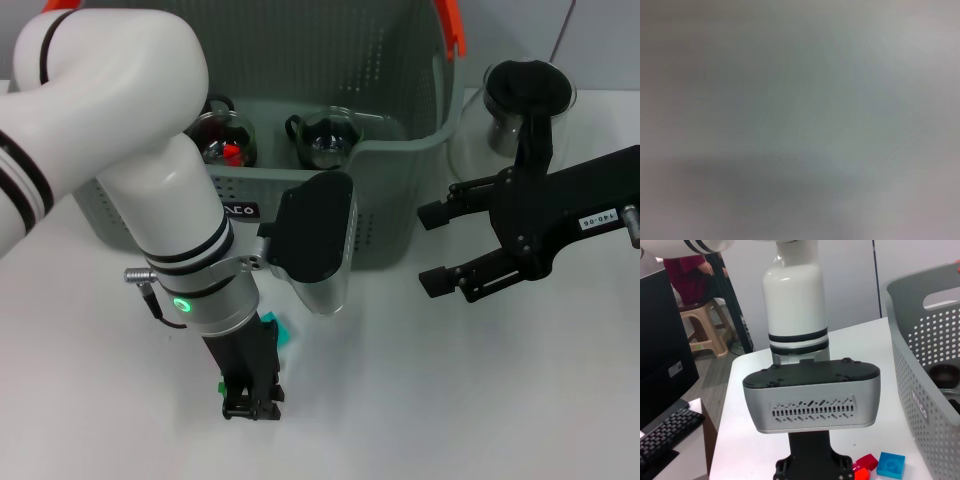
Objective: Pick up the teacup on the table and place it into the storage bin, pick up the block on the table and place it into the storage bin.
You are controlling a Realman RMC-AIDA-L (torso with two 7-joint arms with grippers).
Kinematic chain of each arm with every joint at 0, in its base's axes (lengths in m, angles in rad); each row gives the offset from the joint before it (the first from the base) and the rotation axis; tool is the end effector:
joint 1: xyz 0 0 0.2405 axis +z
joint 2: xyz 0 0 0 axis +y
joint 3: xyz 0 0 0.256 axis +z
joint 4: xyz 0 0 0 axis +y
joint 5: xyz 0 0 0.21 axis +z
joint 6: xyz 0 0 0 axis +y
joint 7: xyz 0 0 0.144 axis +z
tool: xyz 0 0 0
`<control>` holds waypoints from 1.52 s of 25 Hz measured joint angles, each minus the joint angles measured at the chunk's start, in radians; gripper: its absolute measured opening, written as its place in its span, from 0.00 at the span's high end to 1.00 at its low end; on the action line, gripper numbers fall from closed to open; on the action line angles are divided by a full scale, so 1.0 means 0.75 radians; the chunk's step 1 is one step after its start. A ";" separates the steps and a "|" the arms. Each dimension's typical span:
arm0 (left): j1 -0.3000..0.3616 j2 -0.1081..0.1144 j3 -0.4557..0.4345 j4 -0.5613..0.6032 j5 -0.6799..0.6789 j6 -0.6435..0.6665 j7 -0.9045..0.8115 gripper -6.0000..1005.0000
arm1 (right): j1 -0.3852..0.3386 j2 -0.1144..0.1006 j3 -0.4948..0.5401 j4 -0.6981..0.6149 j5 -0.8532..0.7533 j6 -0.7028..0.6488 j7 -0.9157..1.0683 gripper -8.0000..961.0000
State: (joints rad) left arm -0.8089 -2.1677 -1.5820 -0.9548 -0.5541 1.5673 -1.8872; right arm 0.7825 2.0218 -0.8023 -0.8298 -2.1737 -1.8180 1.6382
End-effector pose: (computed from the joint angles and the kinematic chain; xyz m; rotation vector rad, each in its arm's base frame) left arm -0.1700 0.3258 -0.0897 2.8689 -0.0617 -0.8421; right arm 0.1720 0.3603 0.0248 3.0366 -0.3590 -0.3872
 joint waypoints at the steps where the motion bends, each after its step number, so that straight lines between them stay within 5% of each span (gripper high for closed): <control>1: -0.007 0.000 -0.007 0.010 0.000 0.005 0.002 0.76 | 0.000 0.000 0.000 0.000 0.000 0.001 0.000 0.05; 6: -0.021 0.000 -0.039 0.013 -0.008 0.050 0.019 0.87 | 0.000 0.000 0.000 -0.002 0.000 0.001 0.000 0.05; 11: -0.048 0.000 -0.147 -0.001 -0.037 0.187 0.059 0.87 | 0.000 0.000 0.000 -0.003 0.000 0.005 0.000 0.05; 22: -0.129 0.029 -0.645 -0.055 -0.156 0.524 0.157 0.88 | 0.000 -0.008 0.031 -0.012 0.004 -0.020 0.000 0.05; 32: -0.180 0.167 -1.080 -0.073 -0.325 0.457 0.109 0.88 | -0.008 -0.019 0.059 -0.013 0.004 -0.084 0.014 0.05; 38: -0.221 0.310 -1.230 0.055 -0.345 0.191 -0.028 0.88 | -0.011 -0.028 0.082 -0.013 0.004 -0.114 0.014 0.05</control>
State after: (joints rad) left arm -0.9745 -1.9354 -2.5042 -0.9132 -0.8132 1.7106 -1.9082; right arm 0.7746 2.0008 -0.7407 -0.8393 -2.1705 -1.9036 1.6490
